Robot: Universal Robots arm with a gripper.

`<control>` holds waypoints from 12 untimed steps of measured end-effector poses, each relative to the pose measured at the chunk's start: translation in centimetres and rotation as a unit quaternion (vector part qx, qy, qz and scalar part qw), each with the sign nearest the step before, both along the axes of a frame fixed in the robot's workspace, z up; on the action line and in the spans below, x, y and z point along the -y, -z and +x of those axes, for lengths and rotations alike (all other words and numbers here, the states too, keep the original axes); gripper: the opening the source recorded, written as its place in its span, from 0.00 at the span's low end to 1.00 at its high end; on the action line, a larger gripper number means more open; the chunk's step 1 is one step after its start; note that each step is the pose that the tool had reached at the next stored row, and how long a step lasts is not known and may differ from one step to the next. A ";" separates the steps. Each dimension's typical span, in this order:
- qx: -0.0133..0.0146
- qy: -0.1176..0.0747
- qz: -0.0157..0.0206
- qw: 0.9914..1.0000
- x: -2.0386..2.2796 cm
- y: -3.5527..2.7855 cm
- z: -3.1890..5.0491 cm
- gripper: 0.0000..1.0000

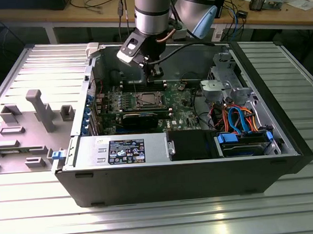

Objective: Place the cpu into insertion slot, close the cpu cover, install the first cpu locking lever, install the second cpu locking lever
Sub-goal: 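Install the first cpu locking lever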

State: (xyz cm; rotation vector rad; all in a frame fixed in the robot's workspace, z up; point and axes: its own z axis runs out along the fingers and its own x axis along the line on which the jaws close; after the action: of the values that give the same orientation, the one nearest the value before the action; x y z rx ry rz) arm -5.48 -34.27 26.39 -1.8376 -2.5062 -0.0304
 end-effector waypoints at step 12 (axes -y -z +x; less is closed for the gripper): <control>0.000 -0.112 0.000 0.994 0.00 0.00 0.00 0.11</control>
State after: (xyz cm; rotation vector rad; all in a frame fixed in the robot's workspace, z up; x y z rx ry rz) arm -5.48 -34.27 26.39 -1.5438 -2.6949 -0.0243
